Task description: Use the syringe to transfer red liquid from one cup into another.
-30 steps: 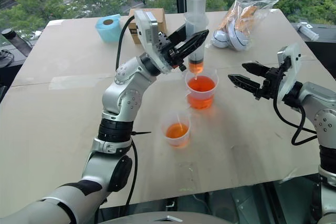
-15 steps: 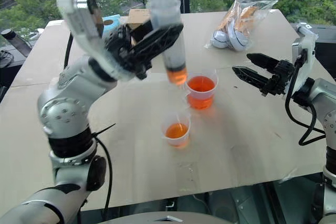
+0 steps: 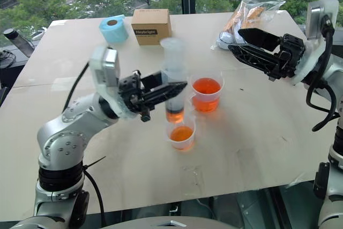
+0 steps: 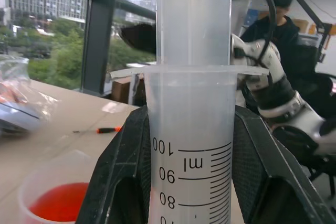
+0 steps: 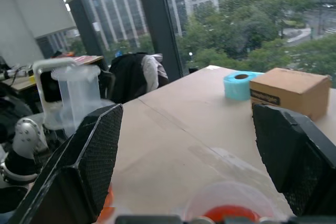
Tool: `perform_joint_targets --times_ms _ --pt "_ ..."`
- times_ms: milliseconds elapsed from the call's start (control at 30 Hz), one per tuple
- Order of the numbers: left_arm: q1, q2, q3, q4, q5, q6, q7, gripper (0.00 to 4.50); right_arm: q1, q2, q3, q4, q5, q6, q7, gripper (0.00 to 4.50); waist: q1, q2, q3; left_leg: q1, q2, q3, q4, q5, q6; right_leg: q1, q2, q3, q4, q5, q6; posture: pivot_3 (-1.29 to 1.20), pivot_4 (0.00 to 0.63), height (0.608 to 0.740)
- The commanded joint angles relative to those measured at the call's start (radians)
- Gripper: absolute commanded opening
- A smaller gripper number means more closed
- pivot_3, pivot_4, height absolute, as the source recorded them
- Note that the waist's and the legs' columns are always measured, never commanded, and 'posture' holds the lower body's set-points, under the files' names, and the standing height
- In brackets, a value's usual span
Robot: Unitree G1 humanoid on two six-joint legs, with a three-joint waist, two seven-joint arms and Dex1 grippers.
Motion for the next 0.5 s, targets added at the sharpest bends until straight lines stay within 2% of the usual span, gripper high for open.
perform_joint_targets --times_ms 33,267,367,400,500 --pt "0.006 0.004 -0.033 0.014 0.057 -0.066 -0.068 1.40 -0.071 0.012 0.017 -0.040 0.081 0.042 -0.017 4.13 0.000 0.000 0.000 0.000 0.000 0.000 0.000 0.000 0.000 0.000 0.000 0.000 0.000 0.000 0.000 0.00 0.150 0.740" --pt "0.007 0.000 -0.051 0.062 0.102 -0.109 -0.129 1.40 -0.105 0.049 0.060 -0.099 0.243 0.123 -0.106 4.13 0.000 0.000 0.000 0.000 0.000 0.000 0.000 0.000 0.001 0.000 -0.001 0.000 0.000 0.000 0.000 0.00 0.150 0.740" --pt "0.011 -0.003 -0.062 0.068 0.122 -0.121 -0.144 1.40 -0.119 0.091 0.082 -0.107 0.258 0.112 -0.171 3.34 -0.001 0.000 0.000 0.000 0.000 0.000 0.000 -0.001 0.001 0.000 -0.001 0.000 0.000 0.000 0.000 0.00 0.150 0.740" --pt "0.012 -0.005 -0.064 0.069 0.127 -0.124 -0.147 1.40 -0.119 0.095 0.086 -0.109 0.265 0.115 -0.176 2.92 -0.002 0.000 0.000 0.000 0.000 0.000 0.000 -0.001 0.001 0.000 -0.001 0.000 0.000 0.000 0.000 0.00 0.150 0.740" --pt "0.012 -0.009 -0.069 0.074 0.137 -0.132 -0.155 1.40 -0.125 0.101 0.099 -0.112 0.282 0.118 -0.193 1.19 0.000 0.000 0.000 -0.001 0.000 0.000 0.000 -0.001 0.001 0.000 -0.001 -0.001 0.000 0.000 0.000 0.00 0.150 0.740"
